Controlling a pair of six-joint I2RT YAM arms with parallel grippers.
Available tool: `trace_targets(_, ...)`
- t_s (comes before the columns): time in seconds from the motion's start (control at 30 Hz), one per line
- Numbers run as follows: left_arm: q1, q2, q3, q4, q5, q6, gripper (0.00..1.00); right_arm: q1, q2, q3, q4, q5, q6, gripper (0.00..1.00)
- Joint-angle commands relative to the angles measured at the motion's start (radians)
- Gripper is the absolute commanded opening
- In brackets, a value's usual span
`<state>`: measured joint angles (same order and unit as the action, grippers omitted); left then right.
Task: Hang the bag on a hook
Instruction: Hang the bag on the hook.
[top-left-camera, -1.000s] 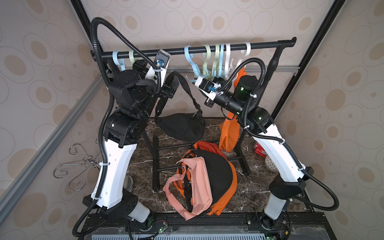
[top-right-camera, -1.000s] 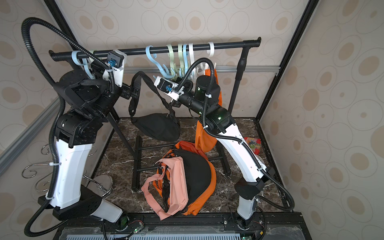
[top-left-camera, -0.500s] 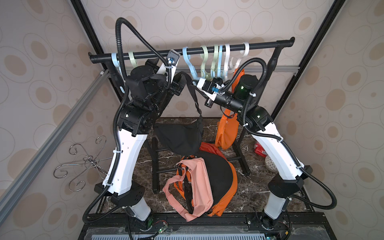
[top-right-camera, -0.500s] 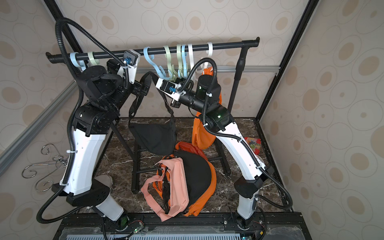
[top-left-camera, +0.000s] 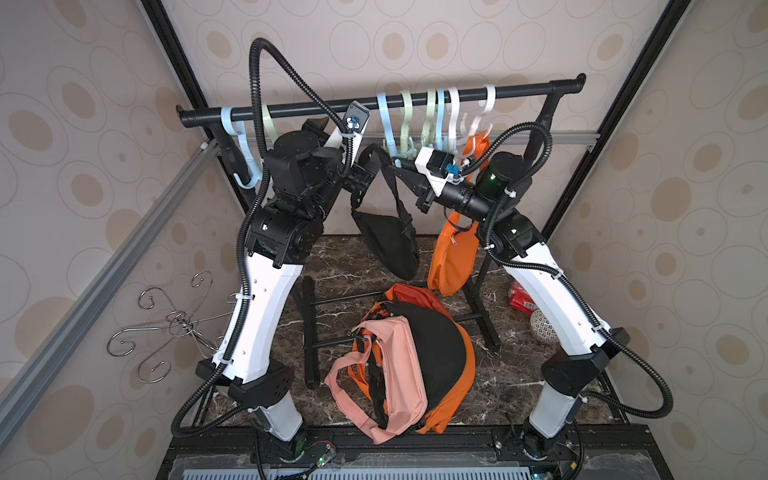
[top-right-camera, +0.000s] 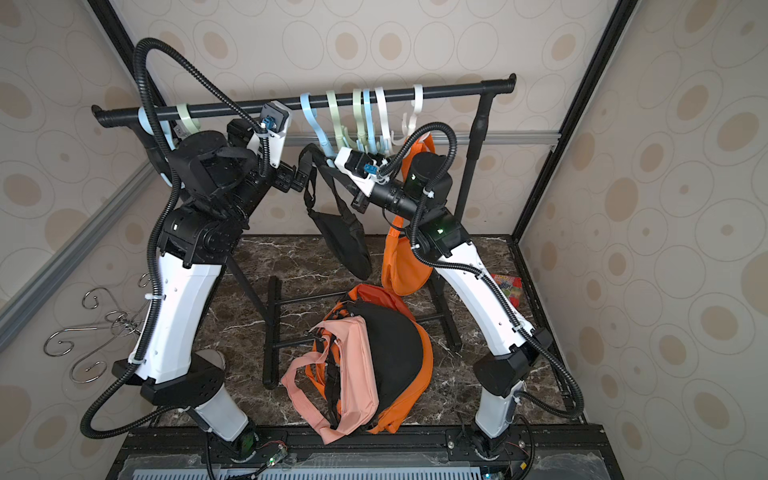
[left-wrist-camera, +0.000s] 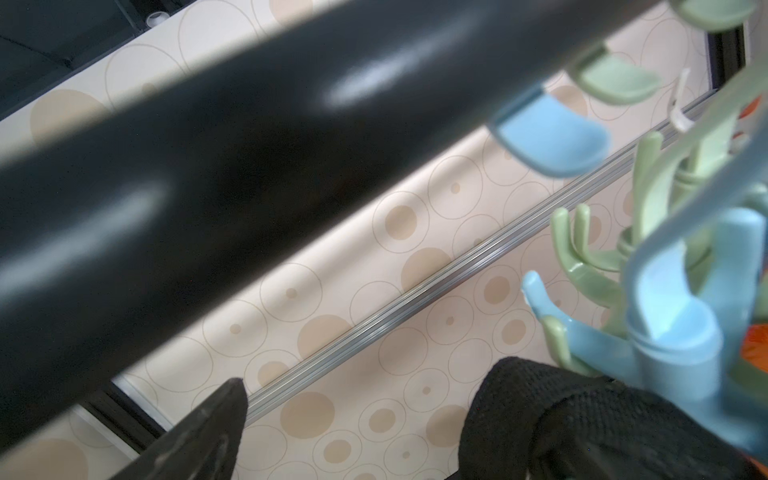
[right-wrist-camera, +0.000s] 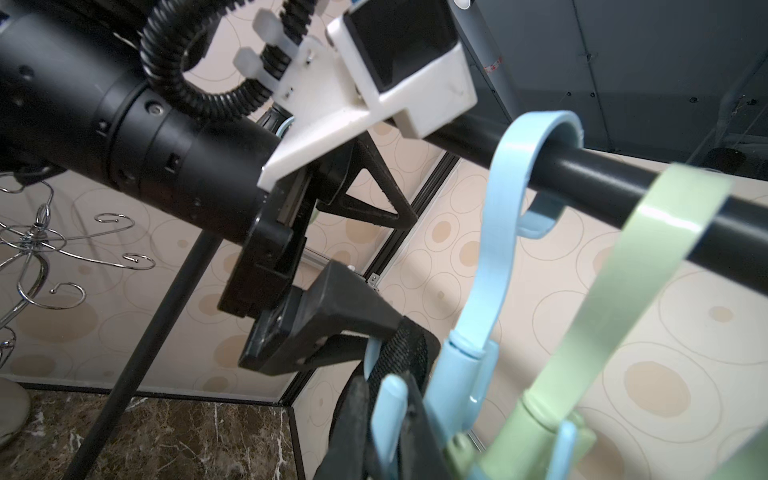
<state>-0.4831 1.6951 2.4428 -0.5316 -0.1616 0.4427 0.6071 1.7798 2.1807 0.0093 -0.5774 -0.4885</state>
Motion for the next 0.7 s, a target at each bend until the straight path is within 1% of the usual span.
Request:
trace_targets(0.0, 0.006, -0.032, 0.017, 0.030, -0.014, -0.003, 1.00, -0.008, -0.010, -0.025, -0.032, -0.057, 0.019, 0.00)
trace_targets(0.2, 0.007, -0.025, 0.036, 0.026, -0.018, -0.032, 1.00, -0.008, -0.014, -0.039, -0.023, -0.053, 0.022, 0.00)
trace_targets(0.43, 0.025, -0.032, 0.021, -0.017, 0.058, -0.075, 1.00, -0.009, -0.020, -0.059, 0.015, -0.060, 0.054, 0.00)
trace_targets(0.5, 0.034, -0.038, 0.015, -0.027, 0.083, -0.087, 1.00, -0.007, -0.024, -0.063, 0.014, -0.067, 0.063, 0.05)
trace_targets(0.57, 0.043, -0.043, 0.015, -0.033, 0.108, -0.101, 1.00, -0.008, -0.024, -0.065, 0.010, -0.066, 0.072, 0.16)
trace_targets(0.67, 0.051, -0.048, 0.015, -0.044, 0.136, -0.117, 1.00, -0.008, -0.020, -0.062, -0.006, -0.062, 0.081, 0.23)
